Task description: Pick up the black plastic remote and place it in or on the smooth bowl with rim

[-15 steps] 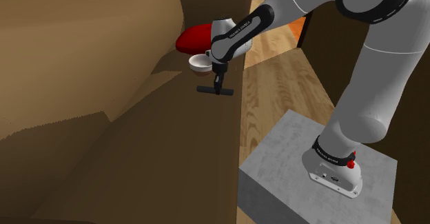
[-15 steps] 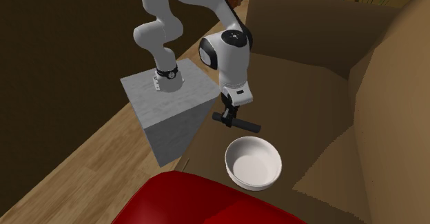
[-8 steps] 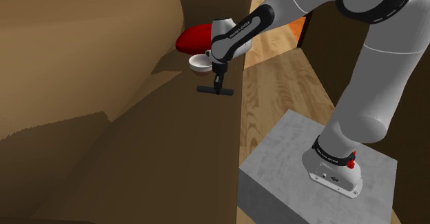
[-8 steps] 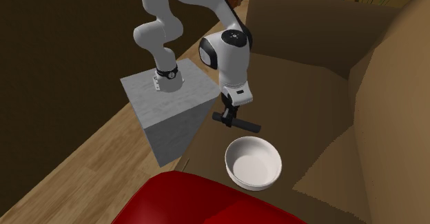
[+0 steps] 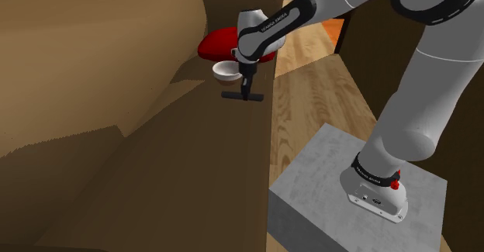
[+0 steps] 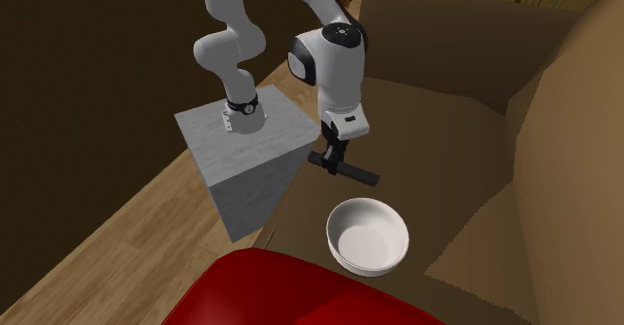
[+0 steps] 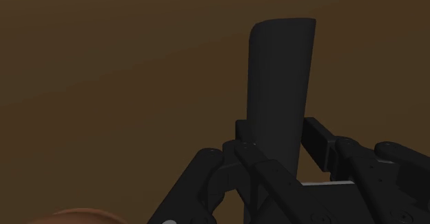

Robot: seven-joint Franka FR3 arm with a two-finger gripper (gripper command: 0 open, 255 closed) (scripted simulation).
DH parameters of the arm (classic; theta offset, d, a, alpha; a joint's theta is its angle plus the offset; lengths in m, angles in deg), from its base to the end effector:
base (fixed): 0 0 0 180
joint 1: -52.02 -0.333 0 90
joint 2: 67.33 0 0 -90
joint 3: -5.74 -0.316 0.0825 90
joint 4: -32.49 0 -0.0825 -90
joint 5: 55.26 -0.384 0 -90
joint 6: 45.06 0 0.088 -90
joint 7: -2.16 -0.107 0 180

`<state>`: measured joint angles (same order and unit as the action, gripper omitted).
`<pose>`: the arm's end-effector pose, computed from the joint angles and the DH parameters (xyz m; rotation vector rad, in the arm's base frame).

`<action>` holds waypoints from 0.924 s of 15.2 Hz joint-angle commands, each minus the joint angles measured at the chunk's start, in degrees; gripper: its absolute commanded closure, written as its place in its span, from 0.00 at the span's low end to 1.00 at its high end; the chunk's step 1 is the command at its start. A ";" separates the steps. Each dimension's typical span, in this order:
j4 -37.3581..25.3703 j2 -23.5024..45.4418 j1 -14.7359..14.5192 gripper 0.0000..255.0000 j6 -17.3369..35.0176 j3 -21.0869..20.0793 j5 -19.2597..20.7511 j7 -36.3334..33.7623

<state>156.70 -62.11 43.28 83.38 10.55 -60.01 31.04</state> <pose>0.5446 0.0402 0.3517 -2.9785 -0.7937 0.0063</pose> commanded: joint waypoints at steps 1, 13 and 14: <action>-0.85 -0.64 -0.02 1.00 -1.49 0.01 0.17 -0.21; -5.63 -4.72 -0.03 1.00 -10.30 0.08 0.99 -1.12; -6.11 -4.99 -0.02 1.00 -11.05 0.08 1.04 -1.18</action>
<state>151.22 -66.97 43.24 73.10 10.60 -59.01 29.87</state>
